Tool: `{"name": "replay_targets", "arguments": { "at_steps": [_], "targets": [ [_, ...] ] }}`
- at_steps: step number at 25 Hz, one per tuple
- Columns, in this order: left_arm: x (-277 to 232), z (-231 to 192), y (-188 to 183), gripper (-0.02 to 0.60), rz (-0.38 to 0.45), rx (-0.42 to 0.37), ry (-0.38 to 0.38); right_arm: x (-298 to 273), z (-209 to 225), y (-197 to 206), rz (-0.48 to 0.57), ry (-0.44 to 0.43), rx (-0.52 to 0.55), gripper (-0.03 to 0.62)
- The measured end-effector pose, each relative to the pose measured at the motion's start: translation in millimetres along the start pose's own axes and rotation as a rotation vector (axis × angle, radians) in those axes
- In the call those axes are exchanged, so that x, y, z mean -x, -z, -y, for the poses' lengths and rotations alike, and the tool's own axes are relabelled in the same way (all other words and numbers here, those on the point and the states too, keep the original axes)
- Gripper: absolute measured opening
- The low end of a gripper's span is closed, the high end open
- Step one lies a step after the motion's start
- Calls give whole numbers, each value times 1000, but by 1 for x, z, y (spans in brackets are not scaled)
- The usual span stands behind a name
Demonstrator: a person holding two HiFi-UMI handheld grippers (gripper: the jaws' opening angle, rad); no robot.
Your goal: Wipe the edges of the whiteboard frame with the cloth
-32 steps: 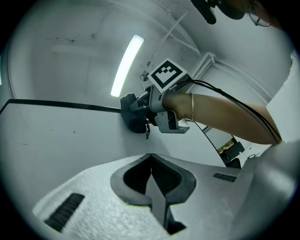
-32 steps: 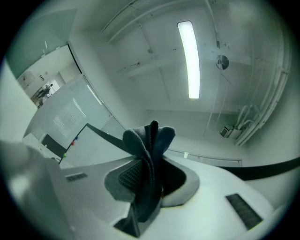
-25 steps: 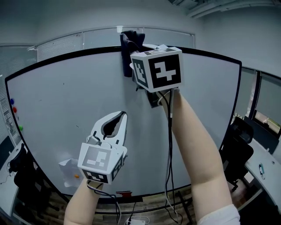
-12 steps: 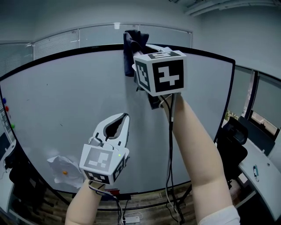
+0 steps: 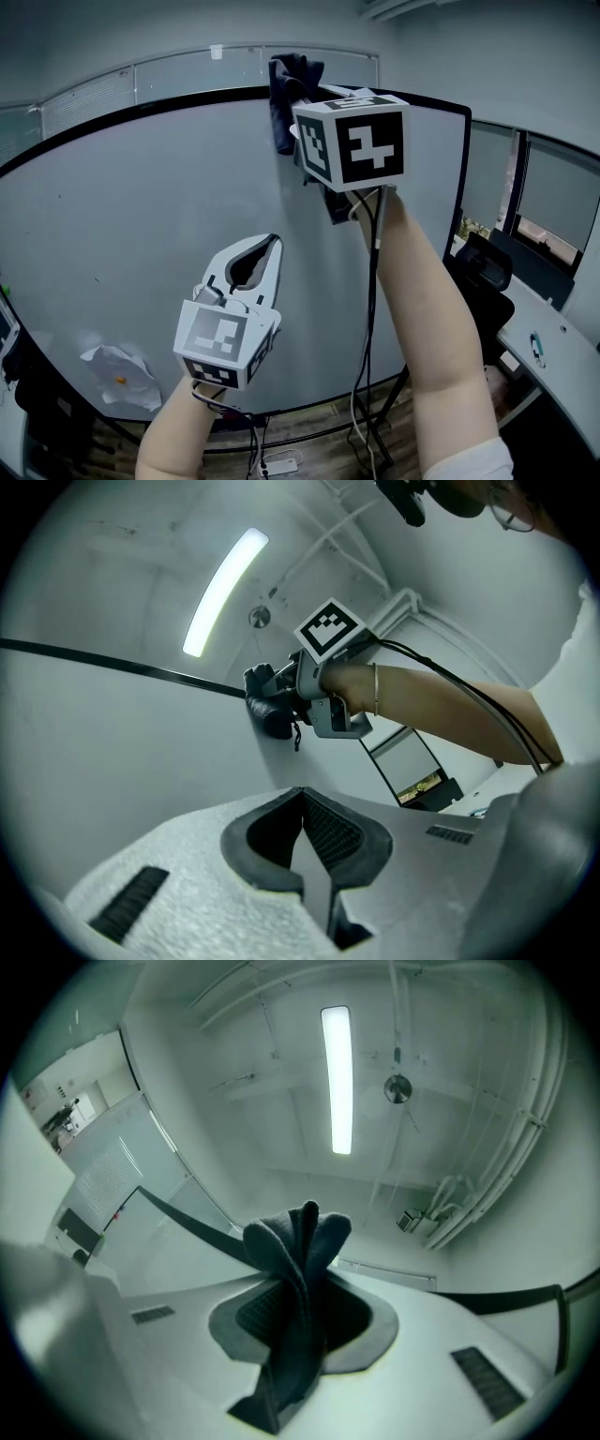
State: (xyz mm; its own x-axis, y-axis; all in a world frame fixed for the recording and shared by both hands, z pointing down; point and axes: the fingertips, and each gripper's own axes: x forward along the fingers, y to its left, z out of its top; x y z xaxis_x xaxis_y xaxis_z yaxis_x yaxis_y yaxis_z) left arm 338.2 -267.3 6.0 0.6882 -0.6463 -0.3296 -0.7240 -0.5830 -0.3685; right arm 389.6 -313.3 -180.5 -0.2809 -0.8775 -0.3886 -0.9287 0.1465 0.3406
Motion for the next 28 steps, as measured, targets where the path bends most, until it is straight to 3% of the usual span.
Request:
{"name": "replay_targets", "arguments": {
  "at_steps": [18, 28],
  "targets": [
    [-134, 129, -7, 18, 10, -6, 16, 47, 171, 43, -12, -7, 14, 75],
    [-205, 192, 5, 18, -14, 53, 85, 80, 272, 74, 4, 114, 4, 75]
  ]
}}
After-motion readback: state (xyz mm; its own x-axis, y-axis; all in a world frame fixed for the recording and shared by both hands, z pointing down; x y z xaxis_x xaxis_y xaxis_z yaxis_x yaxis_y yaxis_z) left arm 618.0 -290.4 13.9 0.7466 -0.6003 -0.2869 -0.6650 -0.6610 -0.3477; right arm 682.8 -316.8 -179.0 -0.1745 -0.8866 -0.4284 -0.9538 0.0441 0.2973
